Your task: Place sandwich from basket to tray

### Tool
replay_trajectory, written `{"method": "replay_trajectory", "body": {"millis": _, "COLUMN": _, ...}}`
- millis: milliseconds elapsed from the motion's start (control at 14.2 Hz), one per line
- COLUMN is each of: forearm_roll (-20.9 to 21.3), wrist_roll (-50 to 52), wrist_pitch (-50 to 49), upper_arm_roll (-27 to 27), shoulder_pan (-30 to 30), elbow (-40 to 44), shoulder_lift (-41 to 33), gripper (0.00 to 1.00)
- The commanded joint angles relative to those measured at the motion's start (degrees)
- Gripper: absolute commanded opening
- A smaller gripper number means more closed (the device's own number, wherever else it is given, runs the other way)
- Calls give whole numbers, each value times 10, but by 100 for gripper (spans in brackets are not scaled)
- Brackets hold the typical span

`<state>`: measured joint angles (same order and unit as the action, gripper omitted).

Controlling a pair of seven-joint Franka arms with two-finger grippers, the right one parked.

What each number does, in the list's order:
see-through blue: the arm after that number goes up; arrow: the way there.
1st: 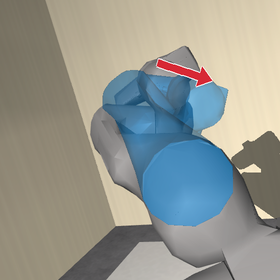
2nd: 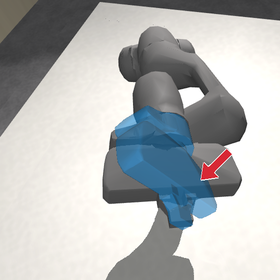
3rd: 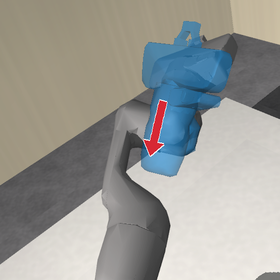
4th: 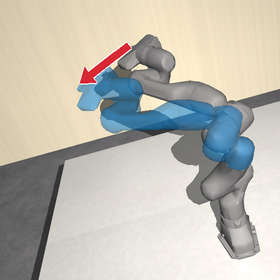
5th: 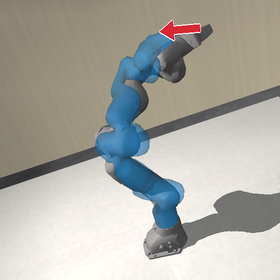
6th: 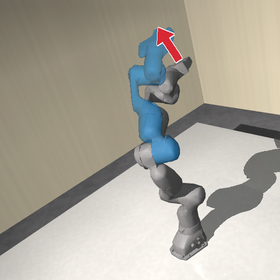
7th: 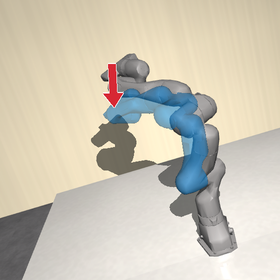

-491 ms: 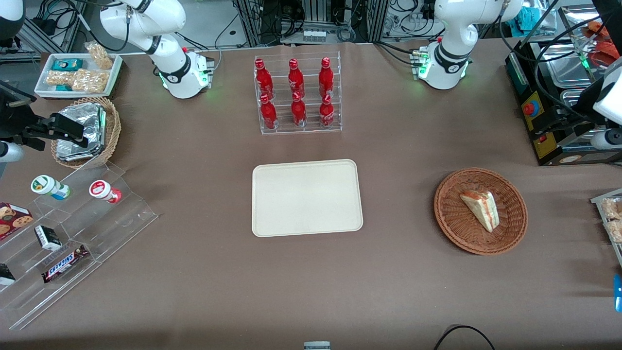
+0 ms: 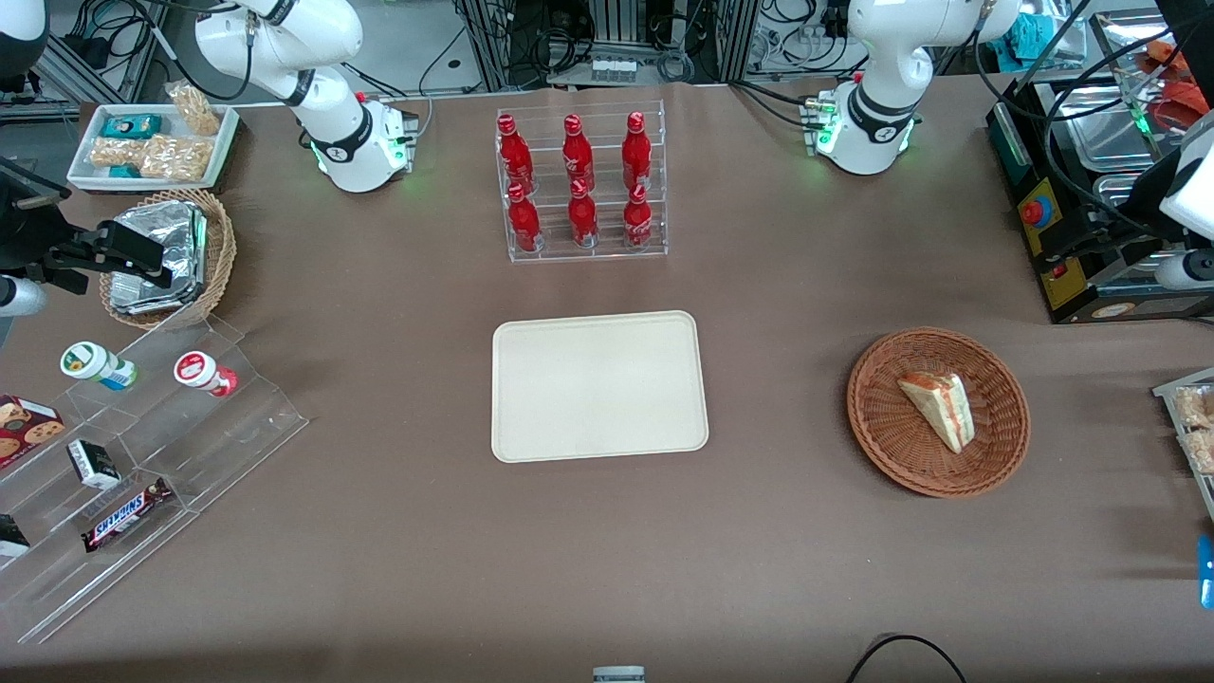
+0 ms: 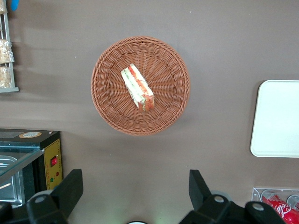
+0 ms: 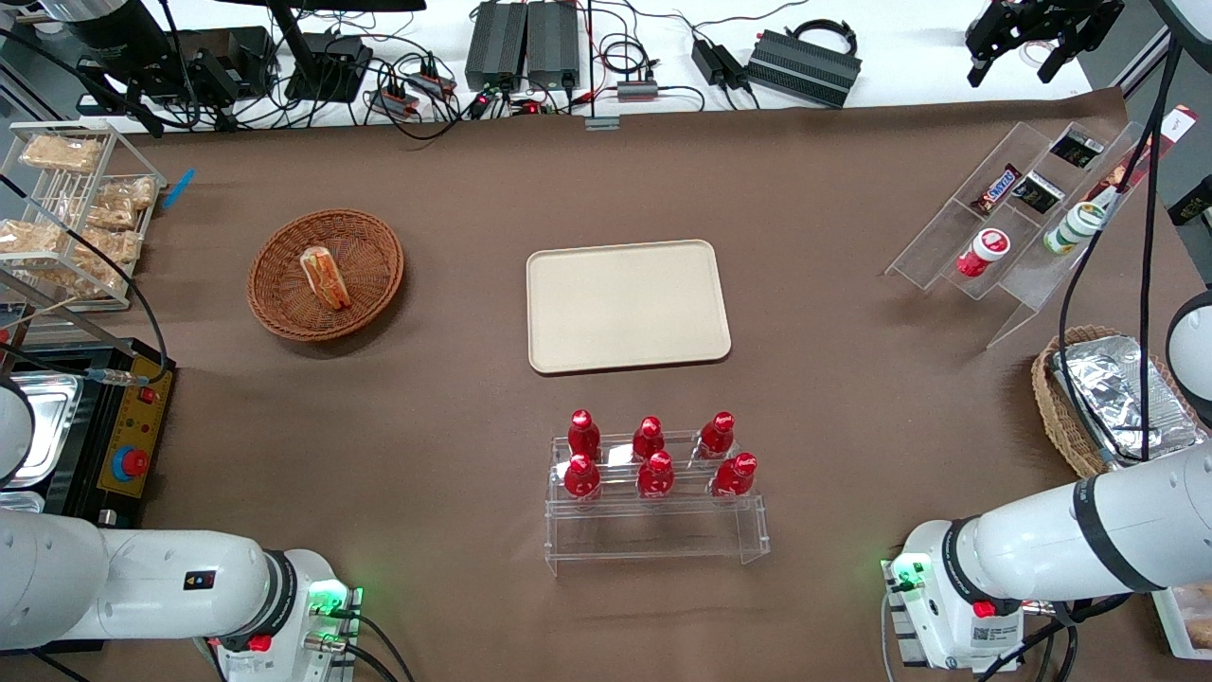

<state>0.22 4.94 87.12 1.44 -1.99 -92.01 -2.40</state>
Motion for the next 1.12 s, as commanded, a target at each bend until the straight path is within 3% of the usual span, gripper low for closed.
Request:
{"method": "replay_trajectory", "body": {"millis": 0, "forearm_roll": -5, "wrist_roll": -2, "wrist_pitch": -8, "upper_arm_roll": 5, "shoulder_pan": -7, "elbow": 1, "shoulder_lift": -2, "gripper": 100}}
{"method": "replay_trajectory", "body": {"millis": 632, "forearm_roll": -3, "wrist_roll": -2, "wrist_pitch": 1, "upper_arm_roll": 4, "shoulder_pan": -7, "elbow": -39, "shoulder_lift": 28, "gripper": 100}}
{"method": "replay_trajectory", "body": {"millis": 1053, "forearm_roll": 3, "wrist_roll": 0, "wrist_pitch": 221, "upper_arm_roll": 8, "shoulder_pan": -1, "elbow": -180, "shoulder_lift": 83, "gripper": 100}}
